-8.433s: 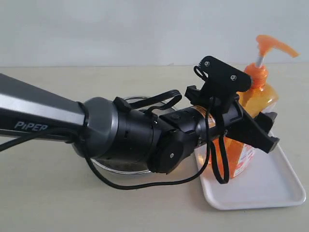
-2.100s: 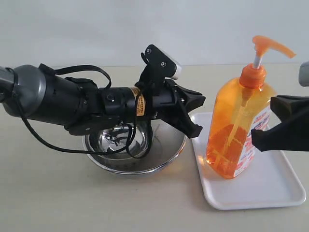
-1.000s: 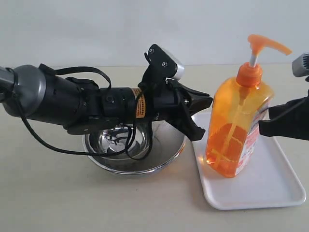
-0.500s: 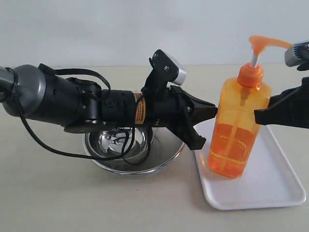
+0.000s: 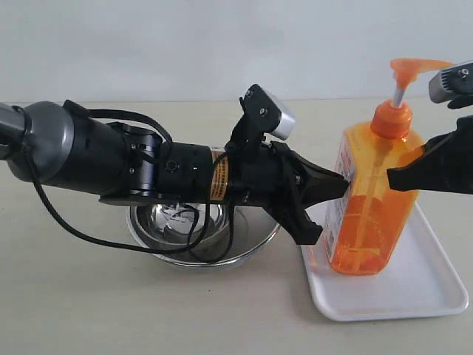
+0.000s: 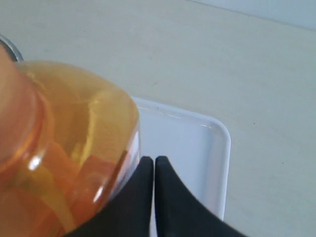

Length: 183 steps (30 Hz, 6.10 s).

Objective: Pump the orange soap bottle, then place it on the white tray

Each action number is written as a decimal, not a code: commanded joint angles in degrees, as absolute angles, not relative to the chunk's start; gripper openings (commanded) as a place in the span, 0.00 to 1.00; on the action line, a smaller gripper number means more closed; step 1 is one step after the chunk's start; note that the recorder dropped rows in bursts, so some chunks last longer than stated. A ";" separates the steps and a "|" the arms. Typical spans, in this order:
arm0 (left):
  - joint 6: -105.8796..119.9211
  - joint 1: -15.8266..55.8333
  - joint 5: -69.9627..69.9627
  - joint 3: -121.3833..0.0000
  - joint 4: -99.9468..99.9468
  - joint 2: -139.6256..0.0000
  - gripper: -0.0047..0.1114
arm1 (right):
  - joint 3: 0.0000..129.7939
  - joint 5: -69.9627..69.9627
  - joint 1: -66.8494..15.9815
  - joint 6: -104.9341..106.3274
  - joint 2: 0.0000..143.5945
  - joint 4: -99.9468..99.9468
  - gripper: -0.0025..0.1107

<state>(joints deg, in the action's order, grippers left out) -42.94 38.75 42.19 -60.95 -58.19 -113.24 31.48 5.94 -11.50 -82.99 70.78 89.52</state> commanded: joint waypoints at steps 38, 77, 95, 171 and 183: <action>-41.59 36.55 42.17 -52.70 -65.73 -97.43 0.08 | 19.90 -4.07 -11.38 -85.77 41.95 81.15 0.02; -47.18 34.59 36.06 -52.70 -78.58 -88.35 0.08 | 15.41 1.11 -11.38 -86.21 36.60 80.08 0.02; -47.18 34.59 36.06 -52.70 -78.58 -88.35 0.08 | 15.41 1.11 -11.38 -86.21 36.60 80.08 0.02; -47.18 34.59 35.95 -52.70 -78.58 -88.35 0.08 | 0.00 -5.33 -10.29 -26.34 2.62 22.02 0.02; -47.18 34.59 35.95 -52.70 -78.58 -88.35 0.08 | 0.00 -13.66 -10.29 -2.44 2.62 2.53 0.02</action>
<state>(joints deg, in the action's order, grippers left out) -46.75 34.66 36.08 -52.98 -78.60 -88.79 -0.05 -11.29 -10.72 -3.76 2.93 4.39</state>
